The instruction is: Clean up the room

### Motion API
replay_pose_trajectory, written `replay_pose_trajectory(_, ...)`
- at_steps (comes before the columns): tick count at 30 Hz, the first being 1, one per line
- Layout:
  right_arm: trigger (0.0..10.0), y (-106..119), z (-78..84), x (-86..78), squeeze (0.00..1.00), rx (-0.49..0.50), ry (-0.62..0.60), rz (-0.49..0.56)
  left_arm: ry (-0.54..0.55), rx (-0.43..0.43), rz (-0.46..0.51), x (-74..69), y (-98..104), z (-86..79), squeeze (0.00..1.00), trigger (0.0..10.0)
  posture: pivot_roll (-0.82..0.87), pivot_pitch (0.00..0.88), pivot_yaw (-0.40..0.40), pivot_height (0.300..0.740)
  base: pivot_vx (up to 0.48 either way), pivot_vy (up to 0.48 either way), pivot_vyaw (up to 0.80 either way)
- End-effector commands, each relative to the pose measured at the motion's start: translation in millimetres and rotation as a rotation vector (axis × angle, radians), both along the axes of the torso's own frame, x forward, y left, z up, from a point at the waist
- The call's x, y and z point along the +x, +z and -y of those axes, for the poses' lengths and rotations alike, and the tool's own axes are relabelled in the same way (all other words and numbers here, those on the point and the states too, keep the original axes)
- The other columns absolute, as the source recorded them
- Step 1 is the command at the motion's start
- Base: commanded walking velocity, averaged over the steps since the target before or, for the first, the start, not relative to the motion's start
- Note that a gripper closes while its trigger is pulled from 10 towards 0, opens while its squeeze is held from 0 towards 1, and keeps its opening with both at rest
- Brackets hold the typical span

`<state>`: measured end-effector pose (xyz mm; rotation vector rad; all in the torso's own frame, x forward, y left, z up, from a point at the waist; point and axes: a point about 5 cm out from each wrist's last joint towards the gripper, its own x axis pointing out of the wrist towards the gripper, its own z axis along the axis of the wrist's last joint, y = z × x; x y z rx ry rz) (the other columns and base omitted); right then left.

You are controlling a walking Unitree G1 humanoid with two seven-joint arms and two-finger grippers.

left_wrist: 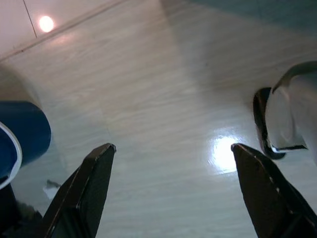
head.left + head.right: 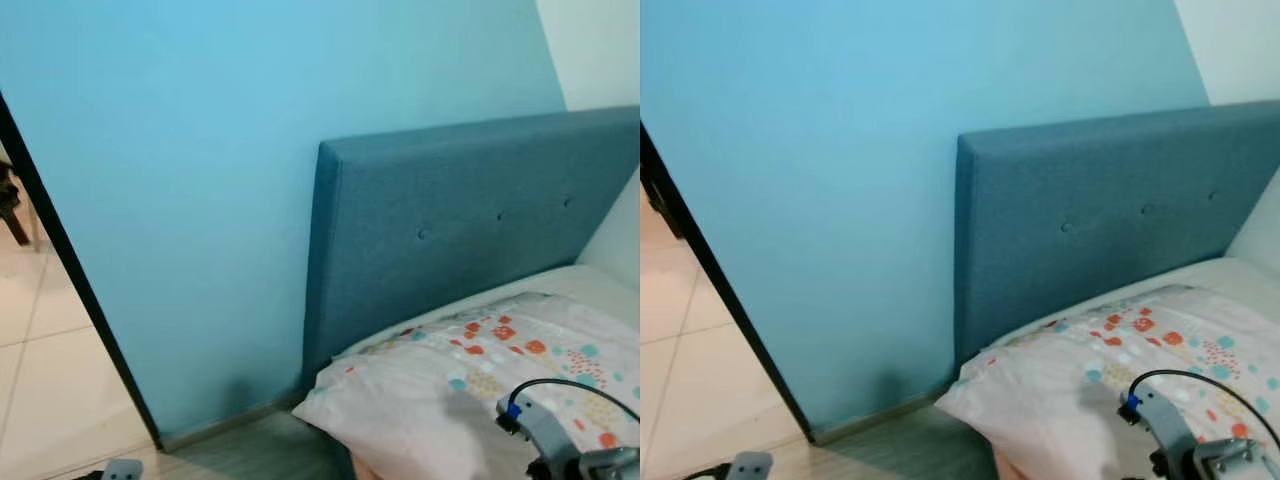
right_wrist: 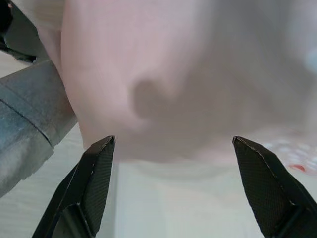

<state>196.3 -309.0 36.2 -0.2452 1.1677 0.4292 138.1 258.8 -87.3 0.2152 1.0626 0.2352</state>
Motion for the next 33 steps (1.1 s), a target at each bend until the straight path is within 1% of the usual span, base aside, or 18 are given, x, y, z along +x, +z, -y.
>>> replay_pose_trajectory(1,10.0,6.6,-5.3,8.5,0.00,0.038,0.005,0.061,-0.017,0.004,-0.024,-4.1,-1.4,-0.9,0.00,10.0,0.05,0.000,-0.053,0.639,0.000,-0.480,0.61)
replay_pose_trajectory(4,10.0,8.0,-8.2,10.9,0.00,0.058,0.013,0.082,-0.008,0.002,-0.023,-5.0,-1.6,-1.0,0.00,10.0,0.05,0.000,-0.053,0.639,0.000,-0.480,0.79)
replay_pose_trajectory(6,10.0,7.3,-8.2,10.9,0.00,0.052,0.016,0.088,0.001,0.003,-0.020,-5.2,-1.5,-1.5,0.00,10.0,0.05,0.000,-0.052,0.639,0.000,0.000,0.78)
replay_pose_trajectory(11,10.0,3.4,-3.0,7.5,0.00,0.007,-0.010,0.071,0.008,0.006,-0.020,-6.4,-1.6,-2.7,0.00,10.0,0.05,0.000,-0.048,0.639,0.000,0.000,0.00)
replay_pose_trajectory(13,10.0,3.4,-3.0,7.5,0.00,0.007,-0.010,0.071,0.008,0.006,-0.020,-6.4,-1.6,-2.7,0.00,10.0,0.05,0.000,-0.048,0.639,0.000,0.000,0.00)
replay_pose_trajectory(17,10.0,-1.2,0.1,1.1,0.00,-0.031,0.006,0.030,0.006,0.008,-0.023,-6.9,-1.6,-3.1,0.00,10.0,0.05,0.000,-0.047,0.635,0.000,0.000,0.00)
replay_pose_trajectory(18,10.0,-3.4,0.3,-2.7,0.00,-0.041,0.017,0.010,0.004,0.009,-0.025,-7.0,-1.6,-3.2,0.00,10.0,0.05,0.000,-0.044,0.630,0.000,0.000,0.00)
replay_pose_trajectory(20,10.0,-4.0,-0.4,-5.4,0.00,-0.041,0.023,-0.001,0.003,0.010,-0.026,-7.1,-1.6,-3.3,0.00,10.0,0.04,0.000,-0.044,0.625,0.000,0.000,0.00)
replay_pose_trajectory(23,10.0,-2.2,-4.4,-8.8,0.00,-0.015,0.020,-0.015,-0.001,0.012,-0.028,-6.8,-1.5,-3.6,0.00,10.0,0.04,0.000,-0.041,0.615,0.000,0.000,0.00)
replay_pose_trajectory(25,10.0,-0.4,-0.7,-14.2,0.00,-0.006,0.006,-0.033,-0.006,0.013,-0.028,-5.9,-1.2,-3.4,0.00,10.0,0.04,0.000,-0.039,0.605,0.000,0.000,0.00)
replay_pose_trajectory(27,10.0,-0.4,-0.7,-14.2,0.00,-0.006,0.006,-0.033,-0.006,0.013,-0.028,-5.9,-1.2,-3.4,0.00,10.0,0.04,0.000,-0.039,0.605,0.000,0.000,0.00)
replay_pose_trajectory(30,10.0,3.7,9.2,-22.0,0.00,-0.015,-0.016,-0.059,-0.011,0.014,-0.028,-5.5,-1.2,-2.9,0.00,10.0,0.04,0.000,-0.039,0.590,0.000,0.000,0.00)
replay_pose_trajectory(33,10.0,10.1,25.1,-32.9,0.00,-0.071,-0.035,-0.093,-0.013,0.015,-0.028,-5.6,-1.4,-2.6,0.00,10.0,0.04,0.000,-0.038,0.575,0.000,0.000,0.00)
